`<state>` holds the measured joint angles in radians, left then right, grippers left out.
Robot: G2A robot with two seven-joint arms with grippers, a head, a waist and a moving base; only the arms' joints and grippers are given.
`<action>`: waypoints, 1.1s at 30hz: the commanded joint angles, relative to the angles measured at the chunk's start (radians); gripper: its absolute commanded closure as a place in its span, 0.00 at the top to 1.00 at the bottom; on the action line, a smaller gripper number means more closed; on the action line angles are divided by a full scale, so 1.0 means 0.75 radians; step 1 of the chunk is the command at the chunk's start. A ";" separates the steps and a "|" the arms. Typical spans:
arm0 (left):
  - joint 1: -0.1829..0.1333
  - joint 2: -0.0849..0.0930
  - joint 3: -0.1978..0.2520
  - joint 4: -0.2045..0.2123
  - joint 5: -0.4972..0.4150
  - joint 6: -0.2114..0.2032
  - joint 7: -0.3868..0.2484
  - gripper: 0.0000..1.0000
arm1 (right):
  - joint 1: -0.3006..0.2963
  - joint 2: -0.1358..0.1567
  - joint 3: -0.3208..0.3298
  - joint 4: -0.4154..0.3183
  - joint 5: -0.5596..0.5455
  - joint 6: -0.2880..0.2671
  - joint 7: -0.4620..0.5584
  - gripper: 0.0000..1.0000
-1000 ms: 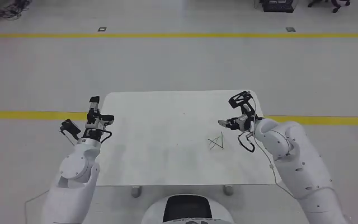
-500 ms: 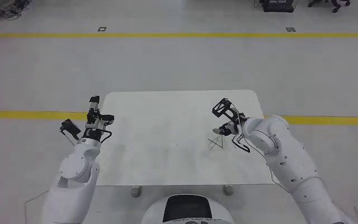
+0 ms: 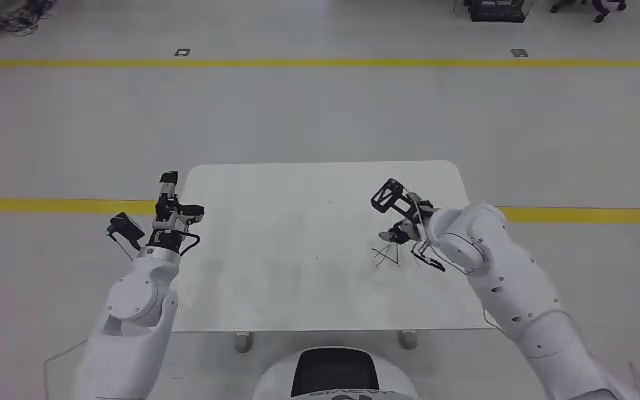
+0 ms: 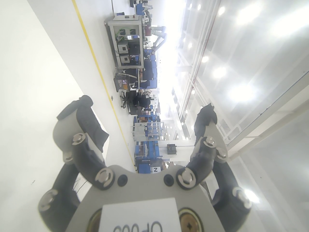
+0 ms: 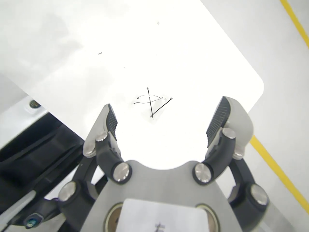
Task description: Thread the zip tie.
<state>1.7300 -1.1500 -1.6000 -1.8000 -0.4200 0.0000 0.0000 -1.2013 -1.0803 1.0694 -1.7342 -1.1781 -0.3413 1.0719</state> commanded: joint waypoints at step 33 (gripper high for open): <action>0.000 0.000 0.000 0.000 0.000 0.000 0.000 1.00 | 0.560 -0.110 -0.642 0.744 0.422 0.002 0.147 1.00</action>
<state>1.7300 -1.1500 -1.6000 -1.8000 -0.4200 0.0000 0.0000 -0.7940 -1.1611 0.6111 -1.2021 -0.8632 -0.3400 1.1833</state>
